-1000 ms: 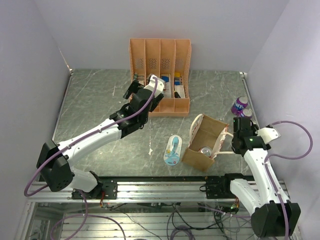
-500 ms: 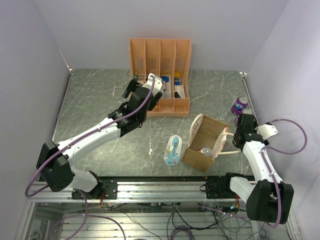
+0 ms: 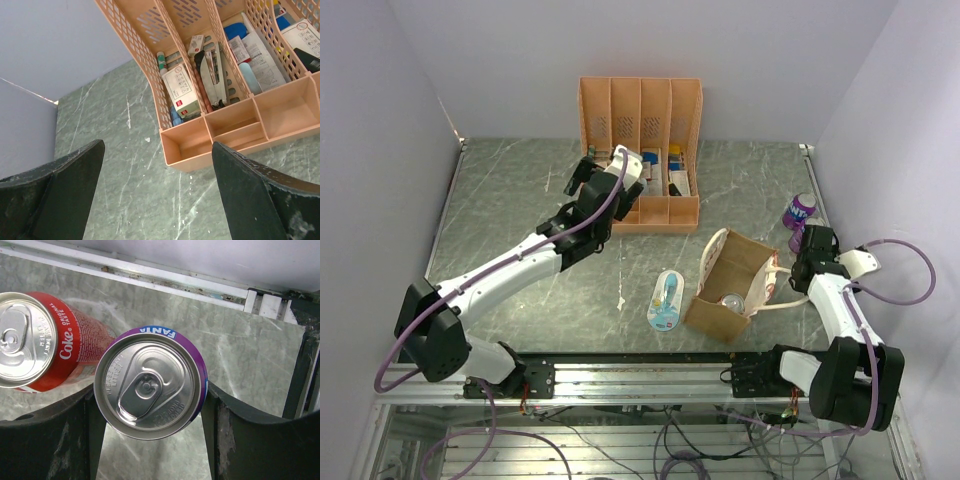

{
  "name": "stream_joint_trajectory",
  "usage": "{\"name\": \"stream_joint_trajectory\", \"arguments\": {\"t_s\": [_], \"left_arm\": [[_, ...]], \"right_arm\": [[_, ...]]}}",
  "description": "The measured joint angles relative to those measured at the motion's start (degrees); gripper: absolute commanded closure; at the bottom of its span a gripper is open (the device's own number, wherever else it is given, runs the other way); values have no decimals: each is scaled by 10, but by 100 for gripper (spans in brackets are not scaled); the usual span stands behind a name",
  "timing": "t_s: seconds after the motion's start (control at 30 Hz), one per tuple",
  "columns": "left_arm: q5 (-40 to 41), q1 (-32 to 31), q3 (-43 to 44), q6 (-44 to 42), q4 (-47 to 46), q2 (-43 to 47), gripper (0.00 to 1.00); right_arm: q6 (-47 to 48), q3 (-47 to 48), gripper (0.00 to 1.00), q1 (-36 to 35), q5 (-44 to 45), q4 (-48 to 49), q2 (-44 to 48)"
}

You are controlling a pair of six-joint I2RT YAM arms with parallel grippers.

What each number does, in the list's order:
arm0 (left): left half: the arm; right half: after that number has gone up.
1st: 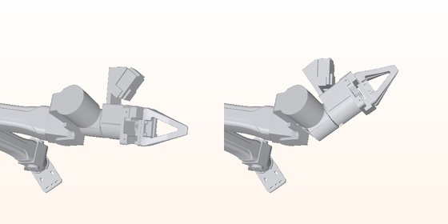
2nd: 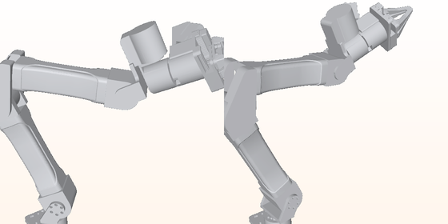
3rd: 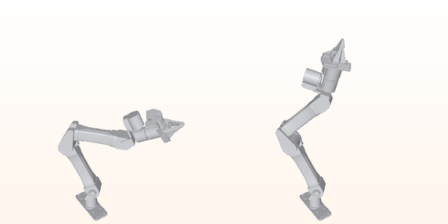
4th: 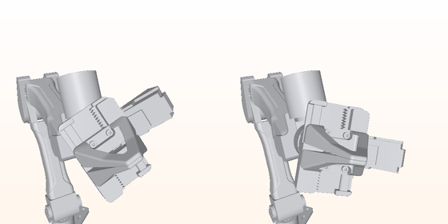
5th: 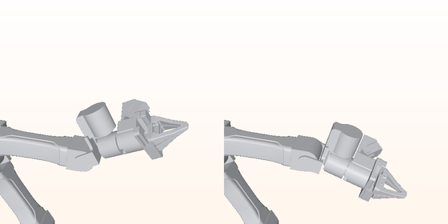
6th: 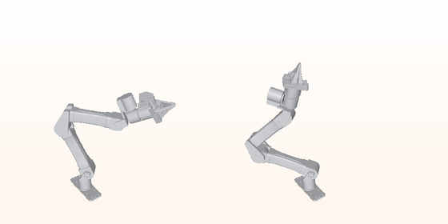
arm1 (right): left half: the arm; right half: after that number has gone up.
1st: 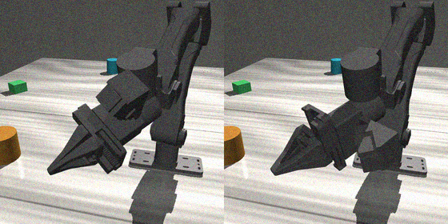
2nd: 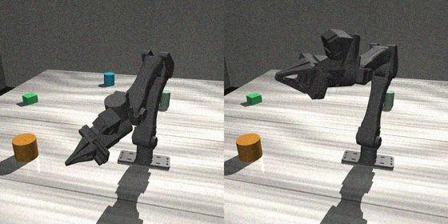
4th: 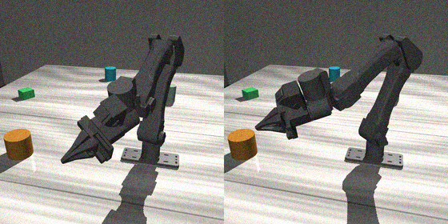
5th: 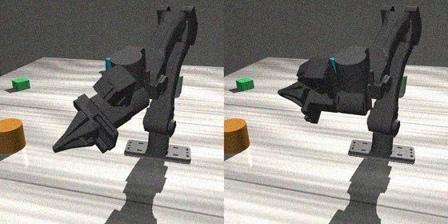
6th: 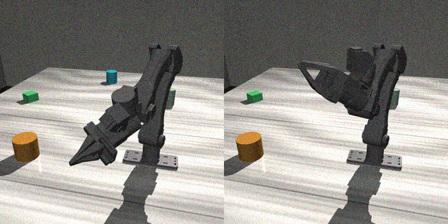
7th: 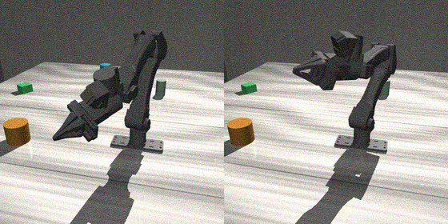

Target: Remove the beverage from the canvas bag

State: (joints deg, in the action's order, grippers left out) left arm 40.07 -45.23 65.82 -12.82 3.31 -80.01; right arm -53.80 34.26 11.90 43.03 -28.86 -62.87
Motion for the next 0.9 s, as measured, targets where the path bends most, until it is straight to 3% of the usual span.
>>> {"name": "stream_joint_trajectory", "arguments": {"t_s": [0.27, 0.47, 0.57, 0.73, 0.9], "left_arm": [[-10, 9, 3, 10, 6, -5, 1], [-23, 13, 3, 20, 10, -5, 1], [-28, 13, 7, 24, 18, -6, 1], [-33, 13, 16, 30, 26, -6, 0], [-38, 13, 26, 40, 33, -6, 1]], "right_arm": [[-1, 4, 57, 3, -3, -1, -19], [10, 4, 18, 3, -8, 0, -19], [22, 4, 7, 3, -6, 11, -9], [36, 4, 0, 3, -6, 19, 33], [35, 30, 0, 4, -14, -20, 66]]}}
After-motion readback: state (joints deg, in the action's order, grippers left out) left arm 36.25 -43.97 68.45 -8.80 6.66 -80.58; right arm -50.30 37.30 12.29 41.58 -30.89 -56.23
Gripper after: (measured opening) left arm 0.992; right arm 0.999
